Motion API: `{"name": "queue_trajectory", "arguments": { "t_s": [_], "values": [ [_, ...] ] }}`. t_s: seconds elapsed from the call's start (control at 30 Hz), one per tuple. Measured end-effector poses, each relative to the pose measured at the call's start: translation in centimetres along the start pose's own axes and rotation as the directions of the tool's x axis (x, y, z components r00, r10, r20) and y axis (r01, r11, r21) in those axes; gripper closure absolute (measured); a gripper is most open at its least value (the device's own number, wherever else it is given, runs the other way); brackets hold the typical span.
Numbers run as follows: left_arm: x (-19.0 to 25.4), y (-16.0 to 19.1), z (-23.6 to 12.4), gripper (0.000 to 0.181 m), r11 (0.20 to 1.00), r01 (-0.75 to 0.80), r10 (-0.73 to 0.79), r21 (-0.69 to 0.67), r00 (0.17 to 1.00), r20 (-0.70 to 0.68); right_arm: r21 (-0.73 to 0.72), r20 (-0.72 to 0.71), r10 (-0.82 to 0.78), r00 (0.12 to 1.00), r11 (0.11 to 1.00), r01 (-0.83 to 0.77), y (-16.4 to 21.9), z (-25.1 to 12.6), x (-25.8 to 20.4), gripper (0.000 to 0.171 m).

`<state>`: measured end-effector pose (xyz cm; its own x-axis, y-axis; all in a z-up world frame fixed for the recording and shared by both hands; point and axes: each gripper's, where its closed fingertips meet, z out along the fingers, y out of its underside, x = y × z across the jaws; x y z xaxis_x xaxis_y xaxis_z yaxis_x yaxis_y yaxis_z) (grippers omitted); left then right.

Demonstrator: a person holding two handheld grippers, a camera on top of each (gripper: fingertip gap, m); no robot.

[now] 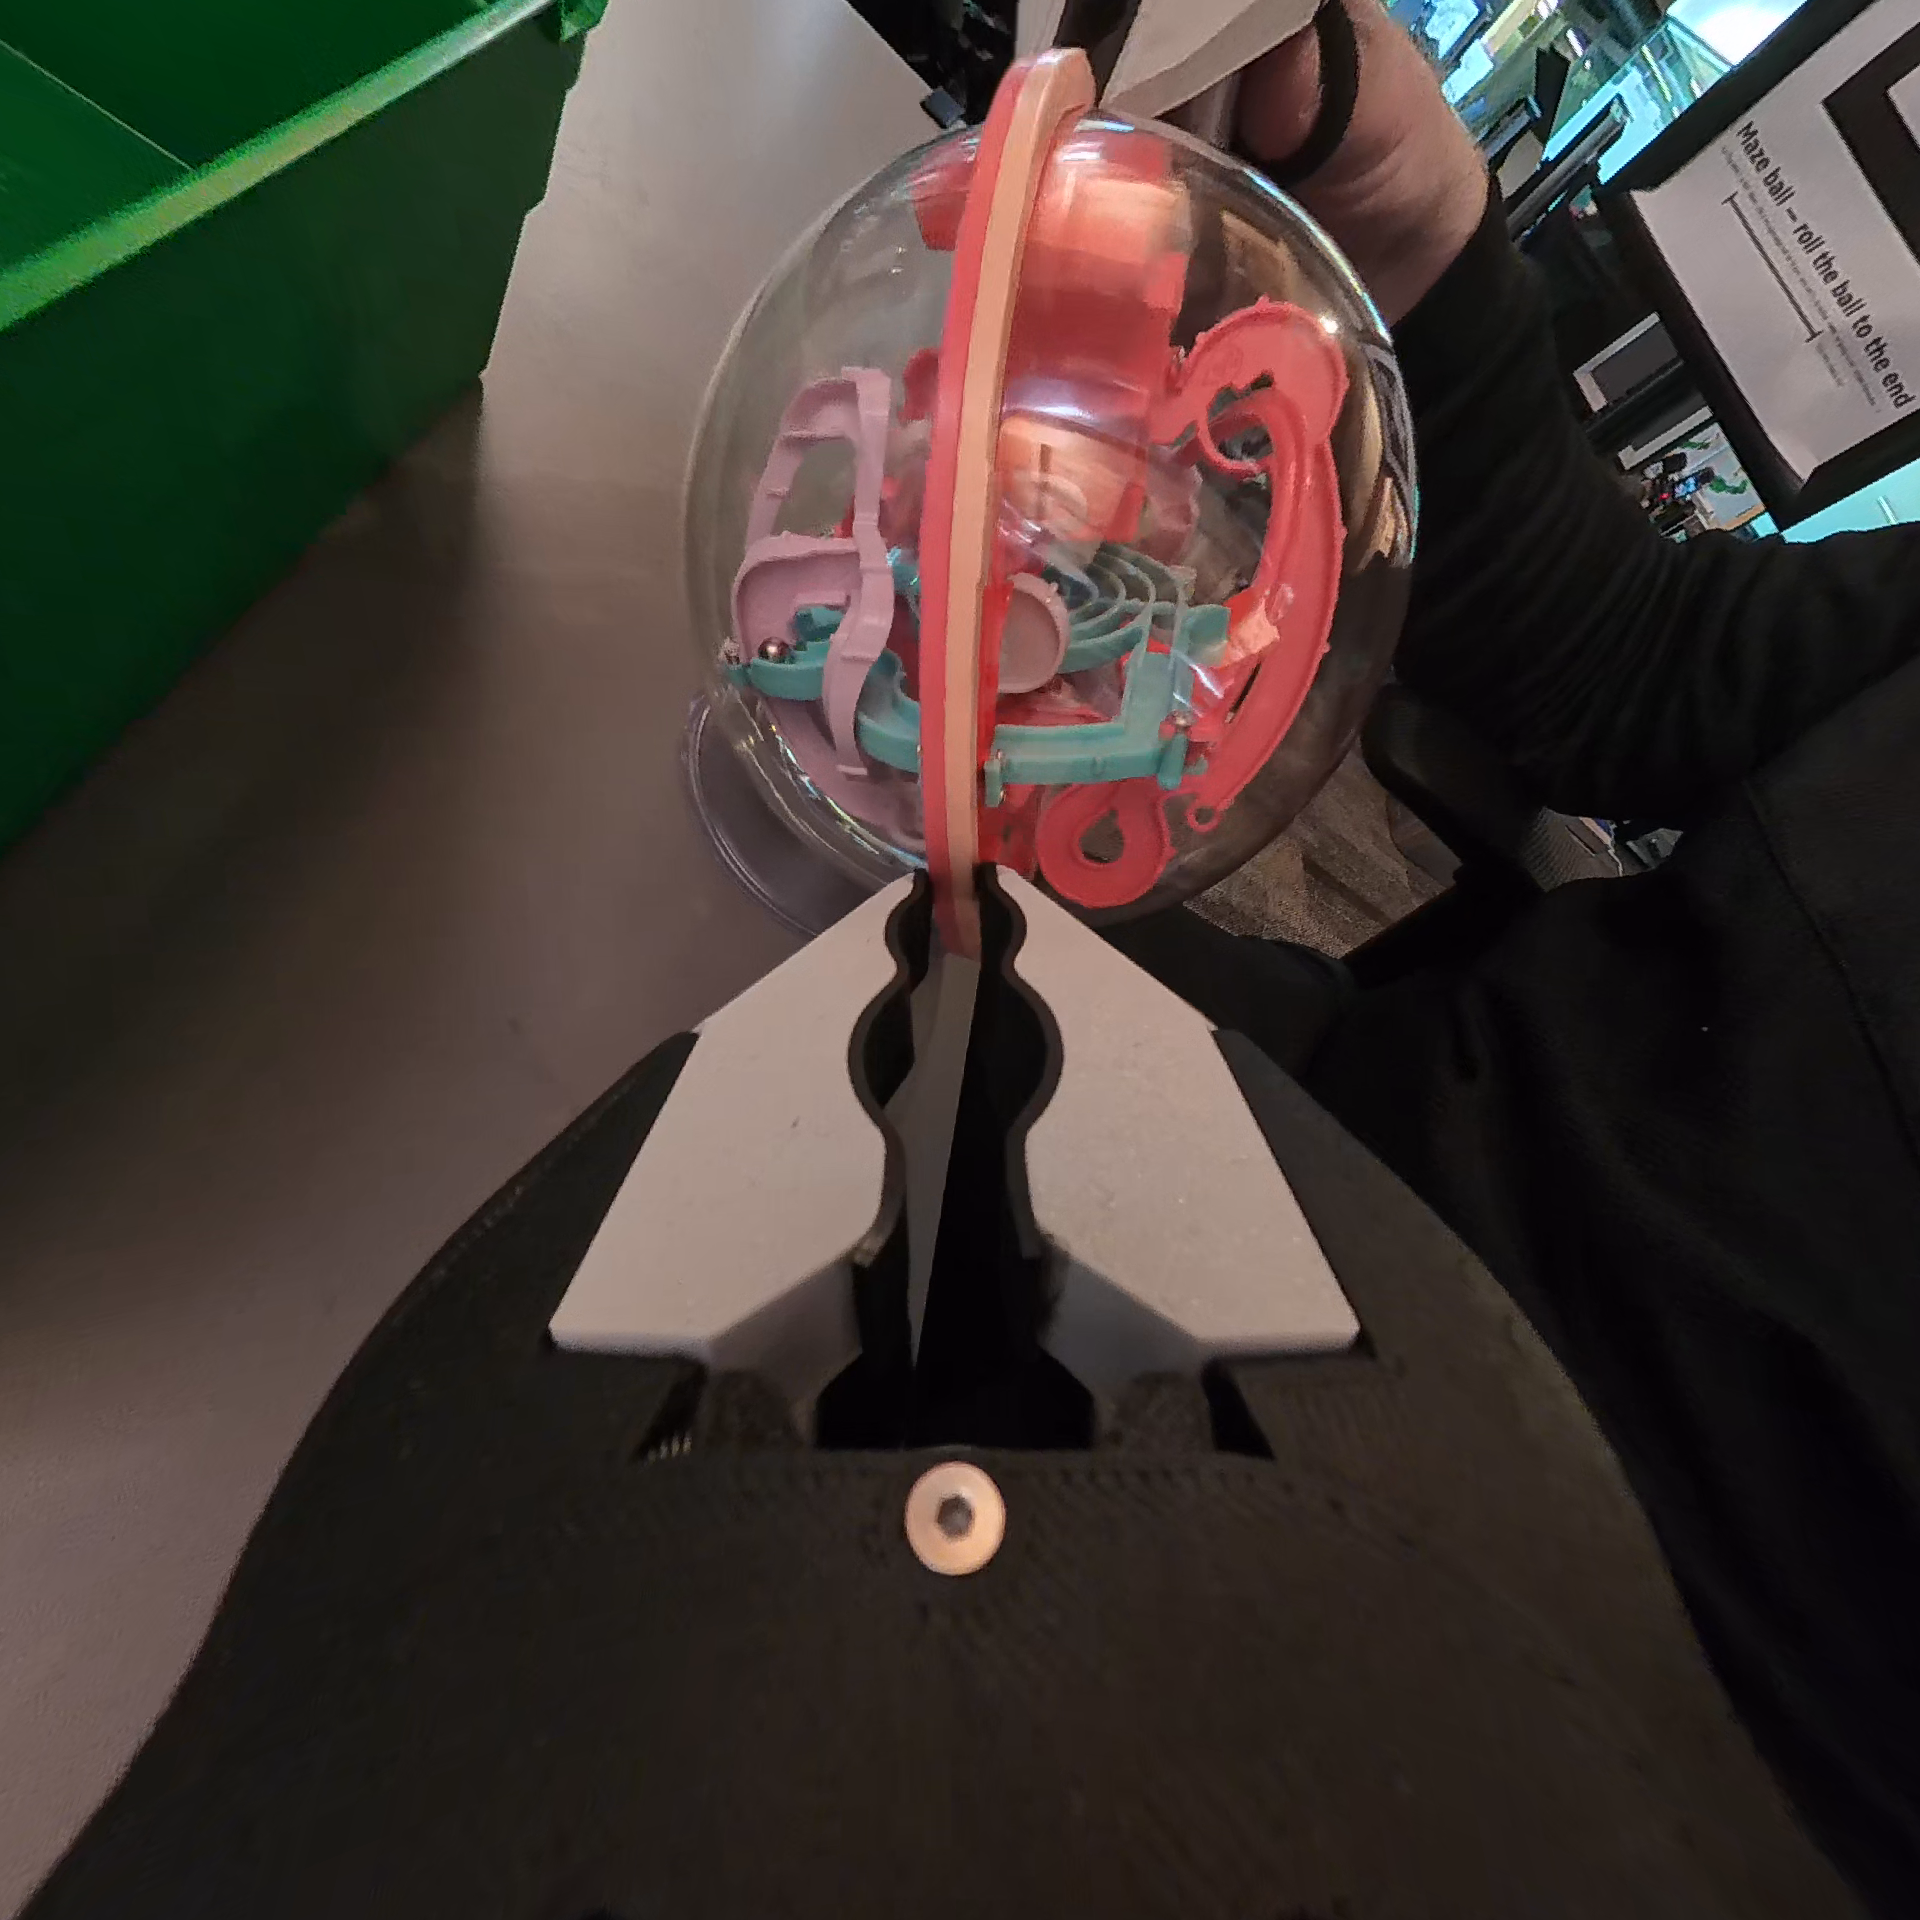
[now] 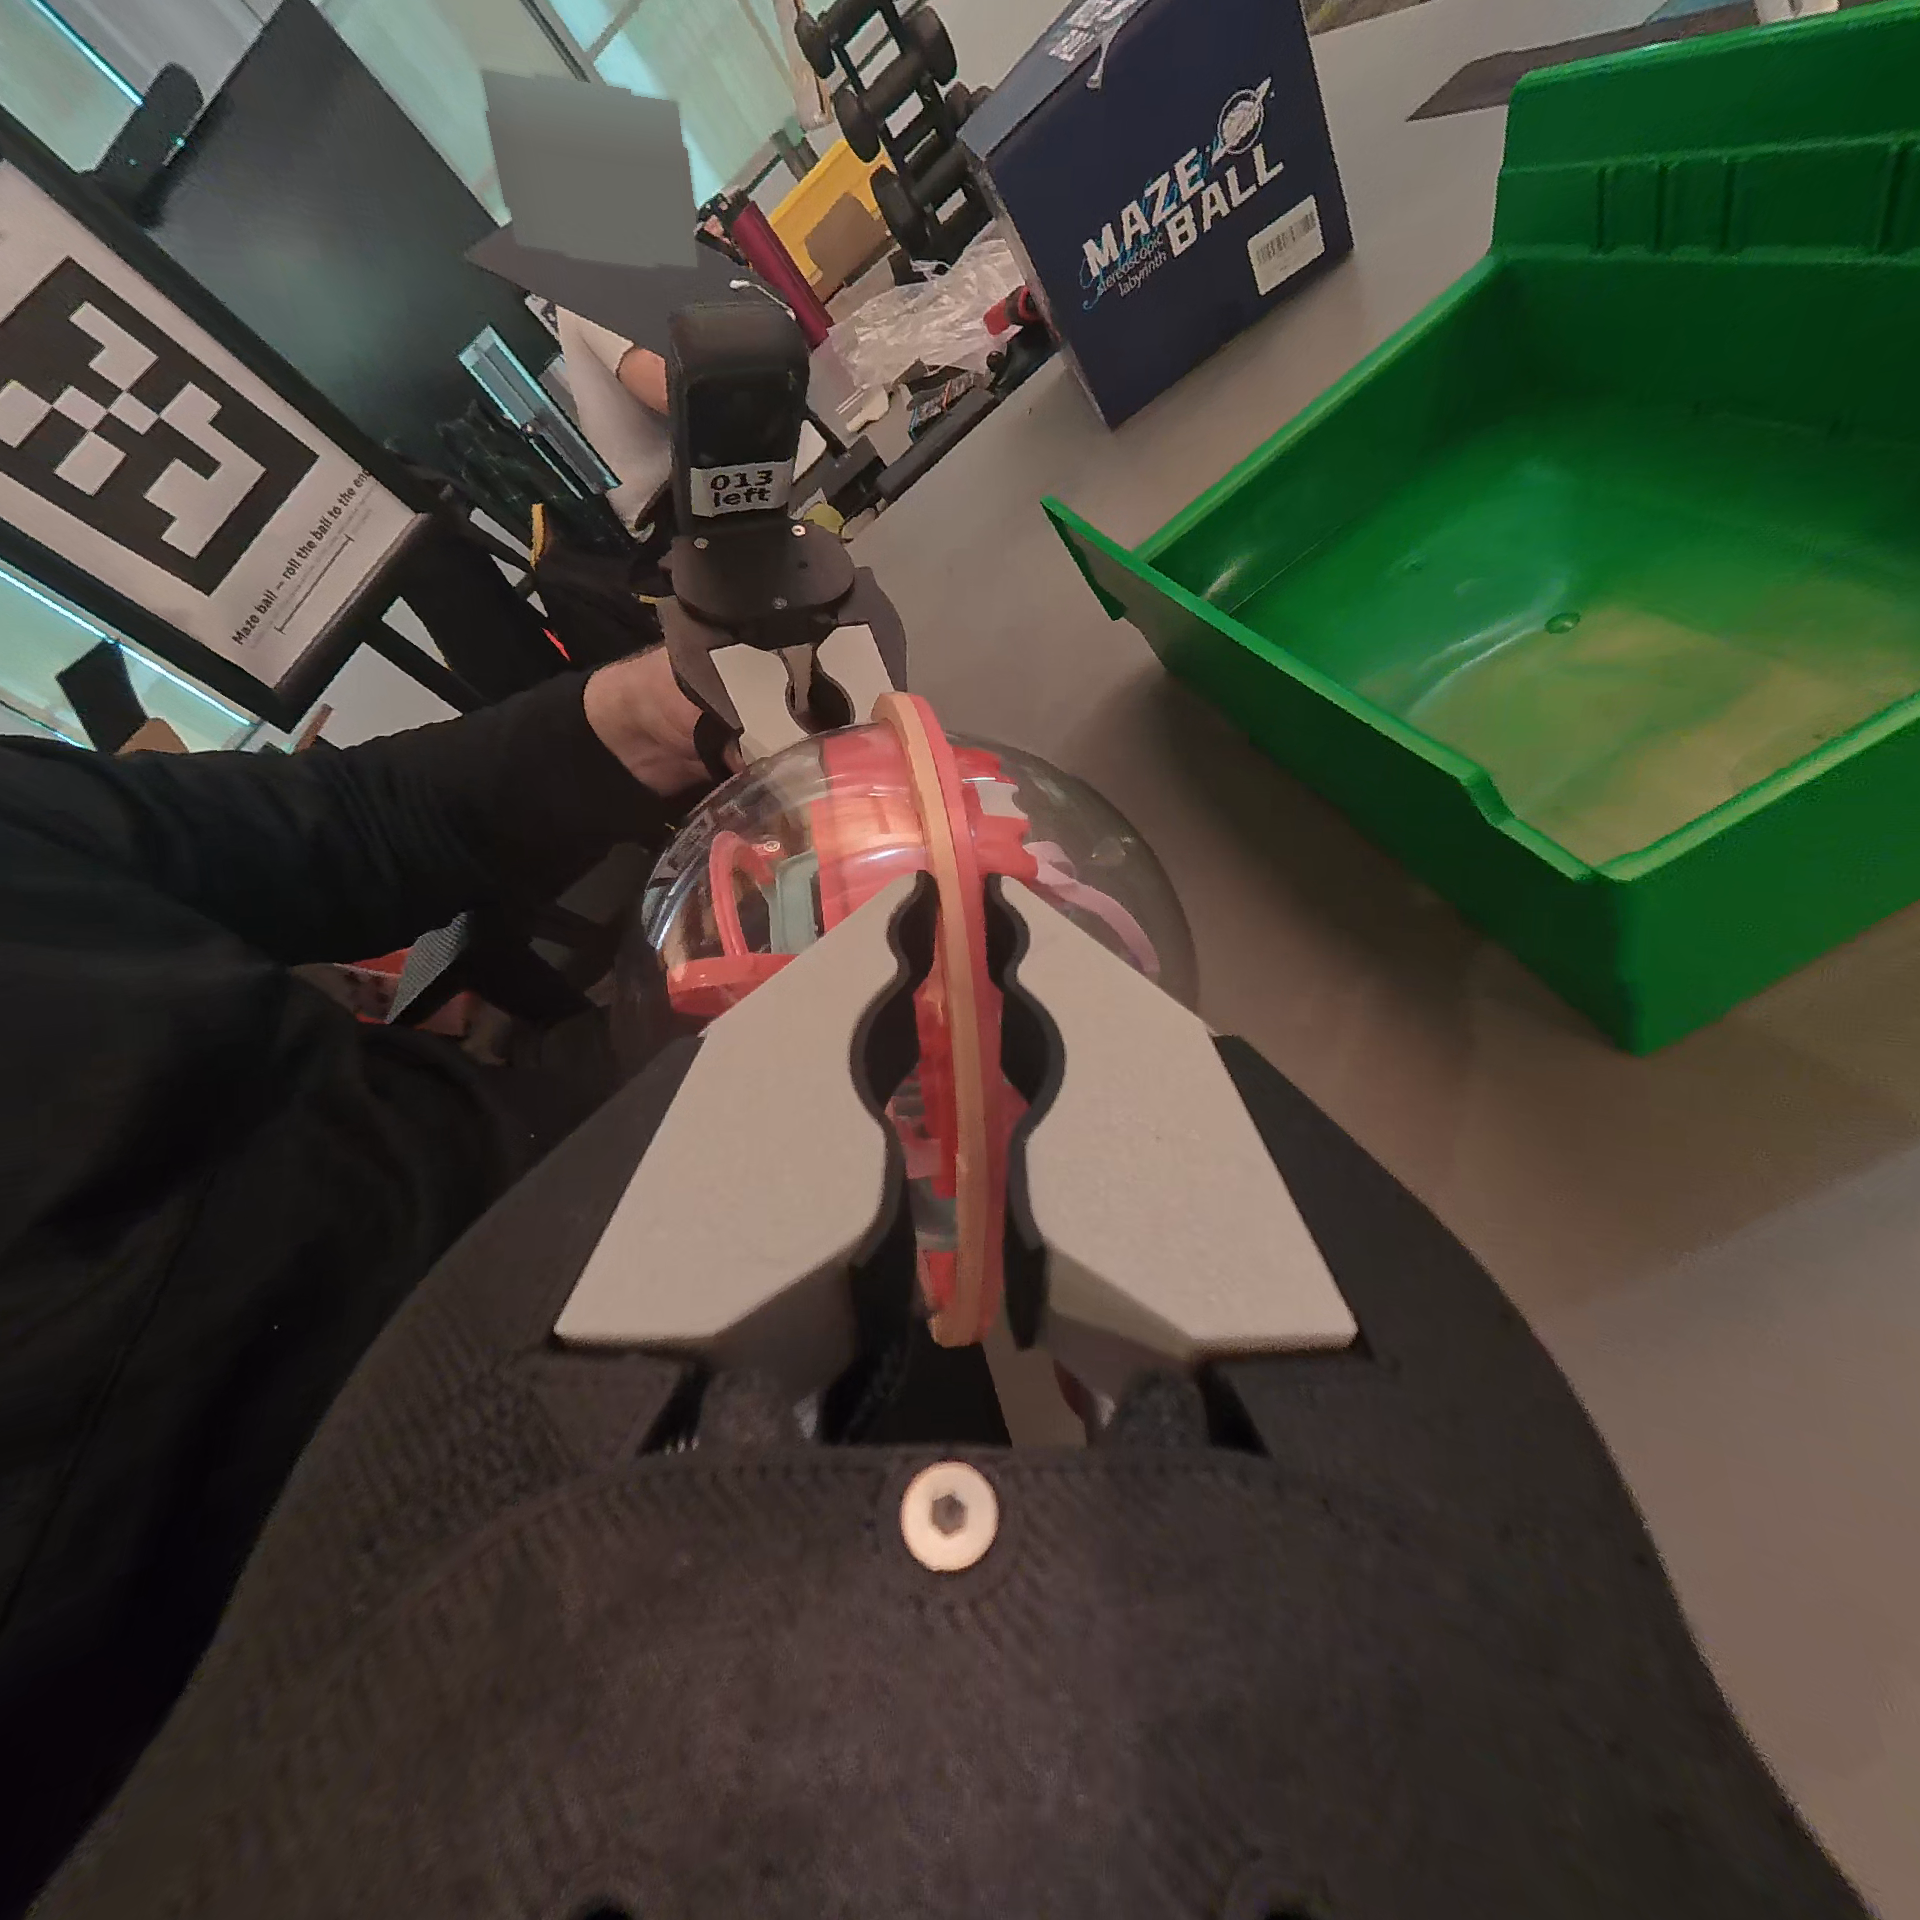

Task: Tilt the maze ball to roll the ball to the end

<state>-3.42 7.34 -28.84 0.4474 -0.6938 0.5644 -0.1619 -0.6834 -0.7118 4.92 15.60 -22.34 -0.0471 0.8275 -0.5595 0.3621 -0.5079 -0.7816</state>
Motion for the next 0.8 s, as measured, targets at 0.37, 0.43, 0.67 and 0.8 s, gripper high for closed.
{"name": "queue_trajectory", "arguments": {
  "t_s": [0.37, 0.43, 0.67, 0.8],
  "values": [
    [-0.1, -0.4, -0.1, 0.175, 1.0, 0.016, -0.016, 0.022, 1.0, -0.007, 0.008, -0.002, 0.047, 0.999, 0.999, -0.047, 0.3, -0.3, 0.5, 0.164],
    [-0.2, -0.6, -0.2, 0.175, 0.999, 0.025, -0.025, 0.03, 1.0, -0.009, 0.003, -0.014, 0.06, 0.998, 0.998, -0.06, 0.5, -0.4, 0.8, 0.164],
    [-0.5, -1.1, -0.2, 0.174, 0.998, 0.049, -0.048, 0.043, 0.999, -0.023, 0.002, -0.041, 0.086, 0.995, 0.996, -0.086, 0.9, -0.6, 1.7, 0.164],
    [-0.7, -1.3, -0.2, 0.174, 0.997, 0.062, -0.061, 0.044, 0.998, -0.026, 0.002, -0.05, 0.098, 0.994, 0.995, -0.098, 1.1, -0.7, 2.1, 0.165]
  ]
}}
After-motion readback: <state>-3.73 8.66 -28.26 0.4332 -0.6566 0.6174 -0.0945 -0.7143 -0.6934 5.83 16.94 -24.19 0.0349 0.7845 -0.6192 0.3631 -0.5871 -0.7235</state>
